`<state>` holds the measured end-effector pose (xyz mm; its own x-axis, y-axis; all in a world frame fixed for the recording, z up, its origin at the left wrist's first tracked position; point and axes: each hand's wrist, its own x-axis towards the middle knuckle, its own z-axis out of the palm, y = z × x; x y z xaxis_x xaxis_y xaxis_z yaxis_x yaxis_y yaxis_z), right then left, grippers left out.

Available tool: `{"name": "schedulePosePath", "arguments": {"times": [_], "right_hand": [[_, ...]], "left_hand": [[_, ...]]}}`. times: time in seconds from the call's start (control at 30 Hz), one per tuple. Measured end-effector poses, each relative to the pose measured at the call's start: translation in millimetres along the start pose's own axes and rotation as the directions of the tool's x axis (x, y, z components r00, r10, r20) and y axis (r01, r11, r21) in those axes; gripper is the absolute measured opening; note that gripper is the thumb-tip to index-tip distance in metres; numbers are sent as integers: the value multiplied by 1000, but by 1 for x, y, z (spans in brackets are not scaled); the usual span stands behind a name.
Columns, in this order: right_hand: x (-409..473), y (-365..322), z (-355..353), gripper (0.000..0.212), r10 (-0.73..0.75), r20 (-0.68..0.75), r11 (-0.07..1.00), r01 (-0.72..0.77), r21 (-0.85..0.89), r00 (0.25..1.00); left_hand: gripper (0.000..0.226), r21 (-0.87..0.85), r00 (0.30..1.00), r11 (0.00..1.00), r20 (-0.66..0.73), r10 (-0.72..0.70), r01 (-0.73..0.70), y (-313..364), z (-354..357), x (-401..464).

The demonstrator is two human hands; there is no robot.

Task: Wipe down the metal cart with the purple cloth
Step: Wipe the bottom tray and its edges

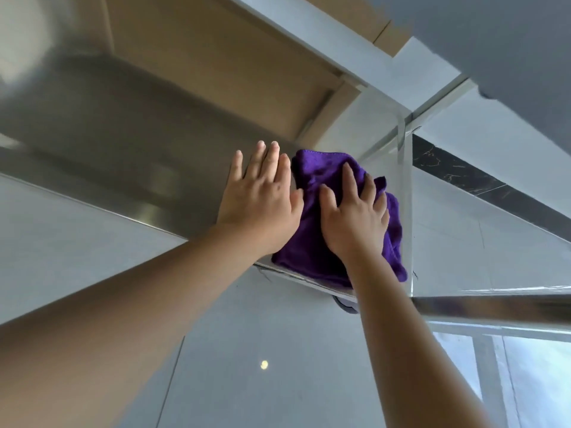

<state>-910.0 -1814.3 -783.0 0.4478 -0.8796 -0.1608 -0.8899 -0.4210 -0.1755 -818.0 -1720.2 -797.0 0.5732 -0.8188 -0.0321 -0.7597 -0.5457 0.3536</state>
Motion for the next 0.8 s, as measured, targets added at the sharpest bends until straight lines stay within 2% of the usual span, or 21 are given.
{"name": "schedulePosePath", "arguments": {"times": [0.3,0.47,0.57,0.8], "right_hand": [[71,6,-5,50,-233,-95,973,231,-30,968],[102,11,-13,47,-278,-119,961,276,-31,953],[117,11,-21,44,-247,-124,969,246,-25,961],[121,9,-51,44,-44,-69,999,42,-25,997]], "left_hand": [[67,33,1000,999,-17,5,-5,2,2,4],[73,55,999,998,-32,2,0,5,5,8],[75,74,1000,997,-9,-1,2,7,5,7],[77,68,1000,997,-3,-26,26,8,8,7]]}}
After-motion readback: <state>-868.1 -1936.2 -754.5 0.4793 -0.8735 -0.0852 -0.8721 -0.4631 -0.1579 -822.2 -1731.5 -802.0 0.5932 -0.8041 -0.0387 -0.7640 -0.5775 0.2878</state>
